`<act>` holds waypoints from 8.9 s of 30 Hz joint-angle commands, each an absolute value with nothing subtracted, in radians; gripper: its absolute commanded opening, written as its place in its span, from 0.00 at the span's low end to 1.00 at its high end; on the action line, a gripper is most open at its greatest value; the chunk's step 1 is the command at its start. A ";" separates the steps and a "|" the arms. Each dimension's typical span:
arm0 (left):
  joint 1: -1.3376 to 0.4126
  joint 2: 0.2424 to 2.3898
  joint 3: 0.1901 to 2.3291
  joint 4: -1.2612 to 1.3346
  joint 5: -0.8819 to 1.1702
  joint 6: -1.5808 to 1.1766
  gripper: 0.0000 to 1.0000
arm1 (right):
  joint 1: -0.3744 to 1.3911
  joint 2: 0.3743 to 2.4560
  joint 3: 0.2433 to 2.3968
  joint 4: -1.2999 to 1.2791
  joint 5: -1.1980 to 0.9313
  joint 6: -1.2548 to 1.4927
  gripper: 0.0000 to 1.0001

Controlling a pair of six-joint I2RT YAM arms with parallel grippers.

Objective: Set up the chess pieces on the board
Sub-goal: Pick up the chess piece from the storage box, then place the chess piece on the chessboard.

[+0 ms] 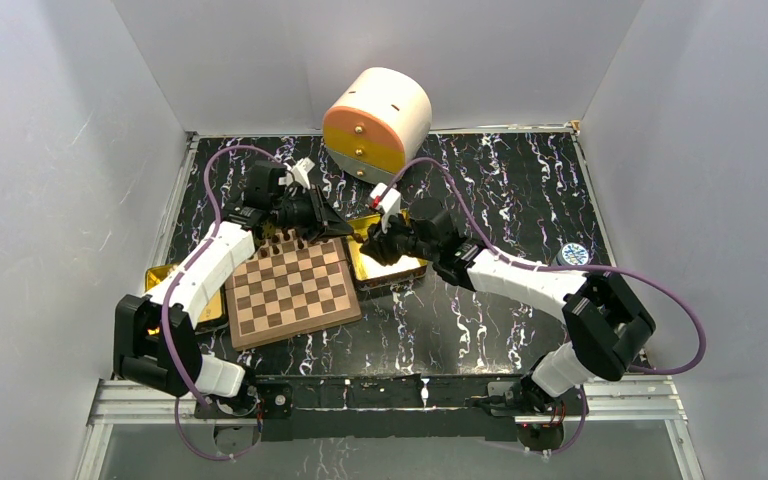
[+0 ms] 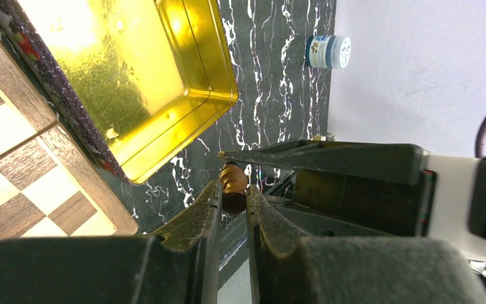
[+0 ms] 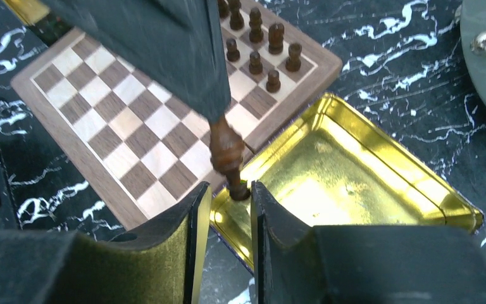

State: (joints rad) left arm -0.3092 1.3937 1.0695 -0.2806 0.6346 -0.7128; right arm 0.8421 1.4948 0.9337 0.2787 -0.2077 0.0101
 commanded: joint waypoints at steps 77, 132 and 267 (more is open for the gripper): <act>0.182 1.577 1.270 -0.599 -0.121 -0.292 0.00 | 0.828 1.267 0.740 0.328 -0.360 0.133 0.04; 0.181 1.715 1.244 -0.547 -0.068 -0.262 0.17 | 0.828 1.267 0.745 0.317 -0.371 0.134 0.09; -0.408 1.136 0.886 -0.454 0.836 1.103 0.18 | 0.760 1.764 1.333 -0.160 -0.883 0.383 0.16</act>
State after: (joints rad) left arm -0.3996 1.1301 0.8520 -0.4164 0.8284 1.1240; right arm 0.7612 1.7752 1.2865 -0.1738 -0.8787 0.3931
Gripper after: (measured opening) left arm 0.227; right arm 0.197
